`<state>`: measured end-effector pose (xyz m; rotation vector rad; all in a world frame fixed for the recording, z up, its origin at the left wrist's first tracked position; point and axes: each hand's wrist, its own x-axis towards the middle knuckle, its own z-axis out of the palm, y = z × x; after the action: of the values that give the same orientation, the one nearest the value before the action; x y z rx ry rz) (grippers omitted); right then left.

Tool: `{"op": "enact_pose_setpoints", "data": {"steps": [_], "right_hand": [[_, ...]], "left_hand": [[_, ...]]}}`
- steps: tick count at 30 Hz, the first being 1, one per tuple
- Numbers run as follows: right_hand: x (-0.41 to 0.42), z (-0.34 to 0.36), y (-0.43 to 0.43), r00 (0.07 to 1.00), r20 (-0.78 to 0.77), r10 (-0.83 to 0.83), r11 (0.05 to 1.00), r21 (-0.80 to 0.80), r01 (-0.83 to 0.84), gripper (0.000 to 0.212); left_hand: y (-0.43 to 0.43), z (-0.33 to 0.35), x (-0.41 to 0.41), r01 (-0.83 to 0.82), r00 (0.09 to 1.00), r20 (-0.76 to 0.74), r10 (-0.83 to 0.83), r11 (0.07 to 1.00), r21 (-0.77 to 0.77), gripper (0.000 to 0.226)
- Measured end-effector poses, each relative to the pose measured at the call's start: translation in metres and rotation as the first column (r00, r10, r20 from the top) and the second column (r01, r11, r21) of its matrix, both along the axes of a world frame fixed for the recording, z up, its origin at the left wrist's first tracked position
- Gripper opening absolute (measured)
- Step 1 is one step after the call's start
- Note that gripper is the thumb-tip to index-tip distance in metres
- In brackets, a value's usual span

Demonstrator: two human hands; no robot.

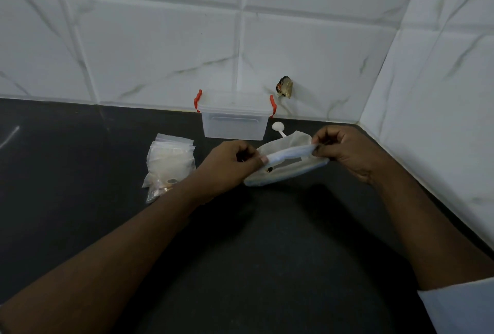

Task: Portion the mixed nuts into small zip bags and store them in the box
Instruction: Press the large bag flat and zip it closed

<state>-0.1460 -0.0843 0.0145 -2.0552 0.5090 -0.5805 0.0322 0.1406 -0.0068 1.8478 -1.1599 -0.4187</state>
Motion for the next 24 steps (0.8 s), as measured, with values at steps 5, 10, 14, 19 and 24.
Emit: {"op": "enact_pose_setpoints", "data": {"steps": [5,10,14,19,24], "right_hand": [[0.005,-0.003,0.001,0.995,-0.020,-0.097,0.984,-0.152,0.093,0.026],[0.011,-0.005,0.007,0.985,0.019,-0.170,0.937,-0.308,0.168,0.015],[0.014,-0.005,0.015,0.966,0.014,-0.258,0.935,-0.249,0.253,0.013],[0.012,-0.002,0.017,0.977,-0.035,-0.213,0.976,0.034,0.214,0.020],[0.005,0.005,0.011,0.994,0.090,0.062,0.867,0.489,-0.099,0.014]], "left_hand": [[0.001,0.000,-0.002,-0.030,0.984,0.176,0.020,0.998,0.054,0.010],[-0.003,0.000,-0.006,-0.184,0.972,0.144,0.186,0.983,-0.029,0.009],[-0.002,0.002,-0.008,-0.142,0.872,-0.483,0.082,0.986,-0.088,0.014],[-0.002,0.004,-0.007,-0.111,0.694,-0.719,-0.036,0.981,-0.156,0.033],[-0.006,0.000,-0.003,-0.258,0.707,-0.699,0.106,0.959,-0.115,0.037]]}}
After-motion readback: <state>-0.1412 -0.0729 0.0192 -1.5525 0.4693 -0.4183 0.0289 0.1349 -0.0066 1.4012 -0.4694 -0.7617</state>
